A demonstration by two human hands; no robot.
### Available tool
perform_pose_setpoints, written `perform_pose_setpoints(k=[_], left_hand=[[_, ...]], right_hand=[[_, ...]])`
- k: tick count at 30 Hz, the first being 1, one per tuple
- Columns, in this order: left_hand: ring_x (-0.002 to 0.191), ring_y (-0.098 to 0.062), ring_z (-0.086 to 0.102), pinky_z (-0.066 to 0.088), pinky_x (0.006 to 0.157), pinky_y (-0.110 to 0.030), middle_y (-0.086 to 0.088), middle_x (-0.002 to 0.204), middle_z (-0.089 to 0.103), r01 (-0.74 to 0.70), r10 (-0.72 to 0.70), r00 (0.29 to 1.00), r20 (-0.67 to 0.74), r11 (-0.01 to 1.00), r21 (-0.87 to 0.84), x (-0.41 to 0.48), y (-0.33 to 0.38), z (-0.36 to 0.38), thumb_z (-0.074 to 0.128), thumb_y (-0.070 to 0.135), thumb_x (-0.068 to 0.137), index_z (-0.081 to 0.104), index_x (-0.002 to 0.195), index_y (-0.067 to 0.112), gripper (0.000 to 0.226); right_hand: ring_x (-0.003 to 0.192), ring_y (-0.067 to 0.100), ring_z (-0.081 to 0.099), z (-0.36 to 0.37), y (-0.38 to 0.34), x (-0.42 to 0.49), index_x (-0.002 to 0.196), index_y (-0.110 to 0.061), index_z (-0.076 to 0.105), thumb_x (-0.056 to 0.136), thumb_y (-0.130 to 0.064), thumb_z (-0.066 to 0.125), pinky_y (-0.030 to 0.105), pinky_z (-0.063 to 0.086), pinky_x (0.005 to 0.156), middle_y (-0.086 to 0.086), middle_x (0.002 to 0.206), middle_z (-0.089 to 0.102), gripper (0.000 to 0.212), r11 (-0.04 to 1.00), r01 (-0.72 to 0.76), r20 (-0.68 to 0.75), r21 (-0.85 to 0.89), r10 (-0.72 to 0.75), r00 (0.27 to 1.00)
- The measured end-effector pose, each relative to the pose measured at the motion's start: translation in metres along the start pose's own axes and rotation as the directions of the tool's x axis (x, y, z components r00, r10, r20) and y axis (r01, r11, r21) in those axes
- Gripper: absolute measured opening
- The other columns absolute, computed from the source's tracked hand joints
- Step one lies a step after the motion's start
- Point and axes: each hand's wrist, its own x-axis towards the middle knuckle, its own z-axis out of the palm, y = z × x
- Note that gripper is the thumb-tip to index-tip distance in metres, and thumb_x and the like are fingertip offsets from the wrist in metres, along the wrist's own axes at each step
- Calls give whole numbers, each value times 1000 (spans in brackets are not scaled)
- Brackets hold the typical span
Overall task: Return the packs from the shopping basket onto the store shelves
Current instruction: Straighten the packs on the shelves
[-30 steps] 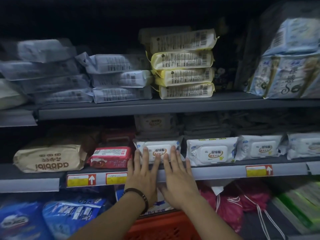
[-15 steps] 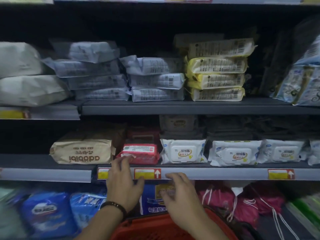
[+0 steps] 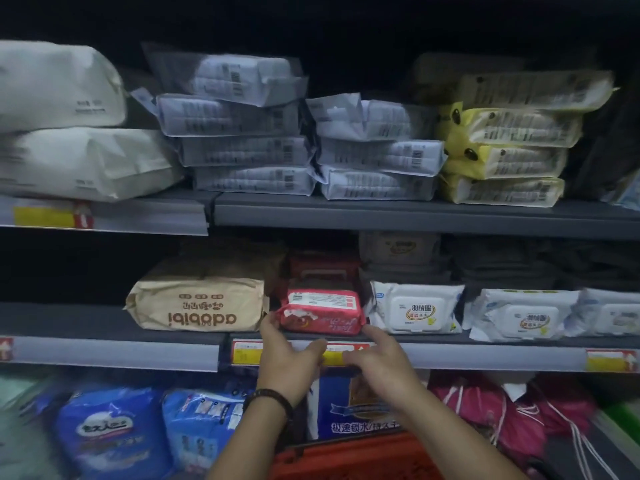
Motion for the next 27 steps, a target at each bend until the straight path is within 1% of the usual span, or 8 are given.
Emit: perform_pose_setpoints(k=[5,8,11,14,17,20,24,27], left_hand=[[84,-1,66,53,55,-12,10,136,52,-54,53,999,-11,992,-111,1,5,-4,67,-16,84,35,144,26,80],[77,5,70,53,58,-10,11,137,54,-110,108,994,-28,985,-130,1,9,-6,63,-18,85,40,146,25,79],[89,10,68,56,69,-13,9,137,56,-121,117,992,-41,985,-120,4,6,-9,64,-18,83,43,146,29,81],[99,-13,73,61,89,-38,13,138,55,-109,105,993,-44,990,-93,9,3,-10,65,-12,85,41,147,35,82],[121,-15,60,53,106,-44,10,138,54,-99,99,994,-42,995,19,13,0,-7,69,-3,85,41,149,32,77],[117,-13,62,55,103,-39,7,129,61,-75,75,997,11,996,49,12,1,-3,70,1,85,44,136,40,70],[107,7,57,49,96,-26,22,117,60,-89,87,996,33,995,43,10,2,-2,76,4,82,48,133,40,68],[106,-3,65,56,94,-35,13,115,66,-85,85,996,-6,996,22,7,6,-3,83,14,77,50,138,35,73]], right_hand=[[57,20,67,-5,-6,7,138,-17,57,85,-2,71,30,48,50,7,76,69,56,990,88,-53,109,-83,995],[60,18,66,-9,-12,9,139,-24,58,91,3,68,32,49,52,10,79,68,57,978,139,-57,153,-132,990],[65,22,68,-8,-16,10,147,-35,53,93,2,69,33,50,55,10,83,69,68,983,125,1,135,-126,992],[69,26,70,-4,-19,11,155,-35,44,94,-1,71,33,51,55,12,90,72,74,989,101,53,104,-107,993],[69,24,71,-2,-22,13,158,-31,39,95,-7,71,33,52,55,13,98,76,75,995,31,83,93,-39,996],[65,23,71,3,-25,12,151,-34,44,94,-10,71,34,50,58,11,91,78,68,997,3,125,83,-14,992],[66,27,71,8,-30,13,134,-35,56,92,-9,72,34,49,58,11,91,73,52,979,-47,145,197,19,989],[64,28,69,6,-33,13,126,-31,63,88,-9,73,32,49,57,11,91,67,45,955,-90,163,284,45,986]])
